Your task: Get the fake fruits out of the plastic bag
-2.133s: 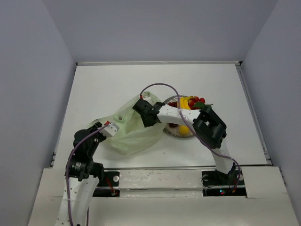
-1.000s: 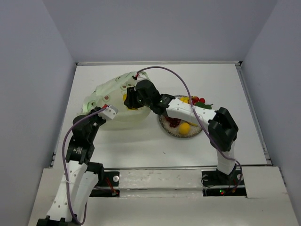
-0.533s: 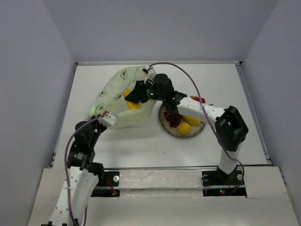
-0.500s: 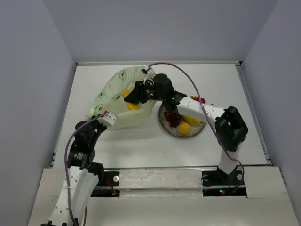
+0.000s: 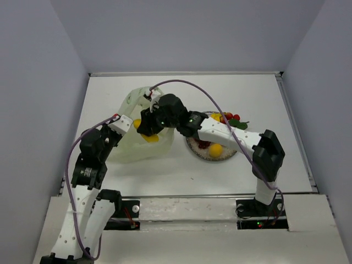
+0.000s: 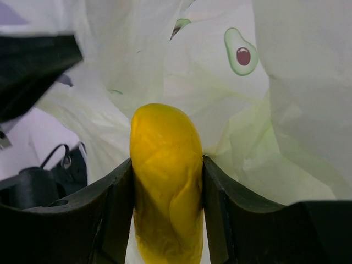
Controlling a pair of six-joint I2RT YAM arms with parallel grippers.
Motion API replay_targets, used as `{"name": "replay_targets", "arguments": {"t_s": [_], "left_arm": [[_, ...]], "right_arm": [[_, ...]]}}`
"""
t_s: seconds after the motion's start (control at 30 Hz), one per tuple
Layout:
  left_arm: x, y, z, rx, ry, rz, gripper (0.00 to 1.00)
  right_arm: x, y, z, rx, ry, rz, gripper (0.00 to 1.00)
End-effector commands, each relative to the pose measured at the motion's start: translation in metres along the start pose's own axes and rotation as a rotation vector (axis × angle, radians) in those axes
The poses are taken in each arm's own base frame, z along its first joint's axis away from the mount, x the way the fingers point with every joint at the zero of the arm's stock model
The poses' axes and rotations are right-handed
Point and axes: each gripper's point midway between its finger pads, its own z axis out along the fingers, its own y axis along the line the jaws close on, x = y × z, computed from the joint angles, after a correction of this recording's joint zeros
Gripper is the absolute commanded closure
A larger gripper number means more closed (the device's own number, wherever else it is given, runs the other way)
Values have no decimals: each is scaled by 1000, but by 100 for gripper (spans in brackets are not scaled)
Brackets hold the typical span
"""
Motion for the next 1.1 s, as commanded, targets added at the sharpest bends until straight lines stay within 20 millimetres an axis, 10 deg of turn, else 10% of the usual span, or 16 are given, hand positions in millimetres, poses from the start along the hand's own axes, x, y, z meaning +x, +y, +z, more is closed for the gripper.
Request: {"name": "replay_targets", "arguments": {"t_s": [0.0, 0.1, 0.2, 0.33, 0.57, 0.7, 0.87, 1.0, 1.07], "left_arm": [[-47, 17, -4, -18, -117, -84, 100], [-57, 21, -4, -15, -128, -118, 84], [-65, 20, -2, 14, -142, -96, 33], [-65, 15, 3, 55, -135, -57, 8], [-99, -28, 10, 351, -231, -170, 1], [-83, -18, 44, 302, -137, -194, 1], [-49, 12, 77, 98, -39, -152, 16], [-54, 32, 92, -4, -58, -195, 100], [-54, 47, 94, -84, -58, -198, 100]], "right_arm": [[20, -13, 0, 133, 65, -118, 92], [29, -26, -1, 181, 93, -144, 92], [35, -24, -5, 166, 115, -153, 92], [34, -22, -6, 159, 112, -153, 93], [32, -19, -2, 143, 112, -151, 93], [32, -12, -2, 126, 110, -157, 93], [40, 1, -4, 82, 129, -179, 93], [44, 10, -11, 48, 137, -187, 93], [54, 12, -17, 46, 159, -192, 93]]}}
